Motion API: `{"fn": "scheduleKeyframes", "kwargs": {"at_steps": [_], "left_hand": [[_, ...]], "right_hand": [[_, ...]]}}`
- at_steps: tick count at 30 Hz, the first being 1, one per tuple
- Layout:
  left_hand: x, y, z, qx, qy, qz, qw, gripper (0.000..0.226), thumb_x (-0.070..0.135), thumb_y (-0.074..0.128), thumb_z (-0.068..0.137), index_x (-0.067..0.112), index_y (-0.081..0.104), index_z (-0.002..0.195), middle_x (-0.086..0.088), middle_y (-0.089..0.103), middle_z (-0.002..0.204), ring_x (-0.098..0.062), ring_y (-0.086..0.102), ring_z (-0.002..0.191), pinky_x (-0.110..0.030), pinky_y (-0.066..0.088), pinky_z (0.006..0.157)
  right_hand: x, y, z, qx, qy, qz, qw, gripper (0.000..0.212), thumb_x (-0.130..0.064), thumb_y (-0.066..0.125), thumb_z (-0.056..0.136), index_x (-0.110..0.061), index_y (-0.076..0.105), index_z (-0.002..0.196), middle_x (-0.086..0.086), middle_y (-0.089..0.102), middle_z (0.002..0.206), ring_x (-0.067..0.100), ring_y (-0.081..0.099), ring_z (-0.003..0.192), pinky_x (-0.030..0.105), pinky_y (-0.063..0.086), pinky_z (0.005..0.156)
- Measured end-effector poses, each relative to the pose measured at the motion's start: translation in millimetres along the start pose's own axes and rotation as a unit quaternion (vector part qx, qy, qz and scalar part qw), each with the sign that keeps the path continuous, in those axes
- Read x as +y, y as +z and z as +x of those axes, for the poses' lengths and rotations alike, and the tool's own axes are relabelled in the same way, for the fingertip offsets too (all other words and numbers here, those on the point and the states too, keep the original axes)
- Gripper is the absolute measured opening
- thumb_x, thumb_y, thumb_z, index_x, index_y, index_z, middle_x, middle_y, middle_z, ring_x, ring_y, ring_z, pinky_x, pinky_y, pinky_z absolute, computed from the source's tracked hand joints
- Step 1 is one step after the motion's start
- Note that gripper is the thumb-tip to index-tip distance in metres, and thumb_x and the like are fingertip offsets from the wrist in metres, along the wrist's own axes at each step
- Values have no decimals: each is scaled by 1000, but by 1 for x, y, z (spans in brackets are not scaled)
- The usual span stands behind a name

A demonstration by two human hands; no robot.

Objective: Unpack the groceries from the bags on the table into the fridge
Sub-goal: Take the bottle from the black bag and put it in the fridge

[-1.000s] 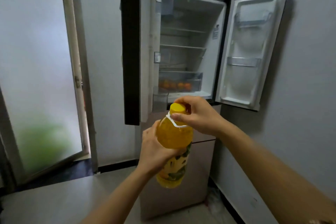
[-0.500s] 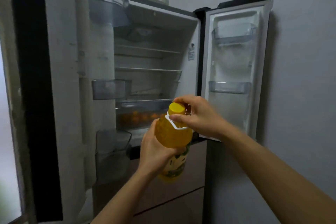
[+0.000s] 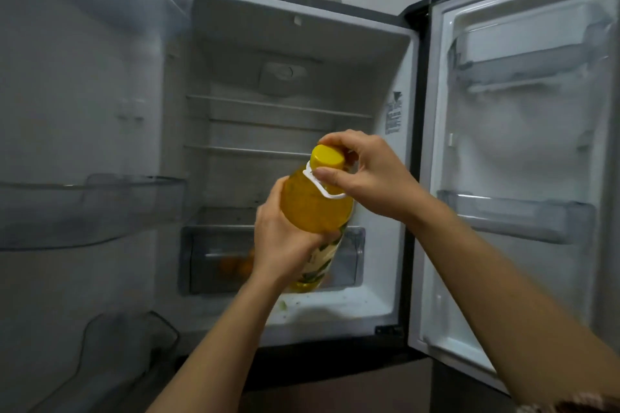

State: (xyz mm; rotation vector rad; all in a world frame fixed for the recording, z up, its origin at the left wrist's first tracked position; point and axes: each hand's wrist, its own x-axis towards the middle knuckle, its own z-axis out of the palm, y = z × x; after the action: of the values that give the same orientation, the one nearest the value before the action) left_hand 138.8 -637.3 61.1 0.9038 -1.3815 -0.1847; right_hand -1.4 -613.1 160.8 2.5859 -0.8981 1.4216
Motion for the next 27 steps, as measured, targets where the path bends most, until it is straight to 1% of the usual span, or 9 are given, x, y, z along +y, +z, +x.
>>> {"fn": "scheduleKeyframes", "kwargs": {"at_steps": [3, 7, 11, 13, 15, 17, 19, 23, 27], "left_hand": [[0, 17, 38, 36, 29, 14, 999, 96, 40, 90, 53, 45, 32, 129, 8, 48, 127, -9, 48, 111, -25, 44, 83], [7, 27, 87, 81, 89, 62, 991, 96, 37, 92, 49, 50, 28, 120, 17, 47, 114, -13, 49, 113, -30, 46, 87], [25, 23, 128, 120, 162, 106, 974, 91, 45, 85, 48, 50, 29, 120, 26, 46, 109, -15, 50, 112, -29, 45, 85], [33, 20, 147, 135, 188, 118, 966, 88, 47, 84, 49, 48, 33, 120, 19, 50, 115, -16, 52, 112, -36, 50, 88], [36, 17, 165, 150, 214, 132, 956, 88, 48, 84, 49, 37, 40, 125, 11, 55, 122, -18, 53, 112, -42, 50, 90], [37, 15, 179, 165, 229, 141, 949, 97, 48, 84, 51, 29, 39, 134, 5, 55, 125, -19, 53, 113, -41, 50, 92], [35, 16, 190, 180, 237, 145, 944, 100, 49, 84, 51, 26, 38, 137, 4, 54, 128, -20, 52, 115, -36, 48, 92], [20, 17, 205, 194, 257, 128, 938, 101, 54, 79, 50, 23, 37, 137, 2, 52, 131, -19, 51, 117, -38, 47, 95], [1, 20, 218, 208, 265, 126, 933, 101, 51, 82, 54, 24, 34, 139, 3, 50, 133, -18, 50, 117, -38, 47, 95]], "right_hand": [[26, -9, 32, 16, -39, 20, 999, 45, -28, 73, 83, -15, 57, 124, 1, 58, 114, 16, 54, 105, 33, 52, 88], [48, -19, 71, 54, -92, 53, 993, 45, -27, 74, 82, -15, 58, 123, -2, 58, 110, 16, 54, 105, 39, 51, 92], [54, -31, 106, 109, -143, 89, 980, 47, -30, 72, 78, -12, 61, 120, 2, 61, 109, 19, 57, 105, 42, 50, 92], [53, -37, 122, 127, -162, 96, 974, 49, -31, 71, 78, -11, 61, 121, 3, 62, 111, 20, 57, 105, 42, 50, 92], [54, -41, 135, 141, -176, 106, 969, 50, -32, 71, 77, -11, 61, 122, 3, 62, 114, 20, 57, 107, 41, 50, 93], [55, -42, 146, 152, -186, 114, 964, 50, -31, 71, 78, -11, 60, 123, 4, 62, 118, 19, 57, 110, 41, 49, 95], [57, -39, 155, 157, -191, 116, 962, 50, -29, 72, 79, -11, 60, 124, 4, 60, 121, 19, 56, 113, 41, 49, 96], [67, -28, 169, 152, -195, 112, 963, 48, -25, 74, 80, -13, 59, 124, 4, 60, 120, 20, 55, 113, 42, 49, 96], [75, -15, 176, 146, -196, 109, 963, 47, -22, 74, 81, -14, 59, 125, 4, 60, 117, 19, 52, 111, 37, 48, 95]]}}
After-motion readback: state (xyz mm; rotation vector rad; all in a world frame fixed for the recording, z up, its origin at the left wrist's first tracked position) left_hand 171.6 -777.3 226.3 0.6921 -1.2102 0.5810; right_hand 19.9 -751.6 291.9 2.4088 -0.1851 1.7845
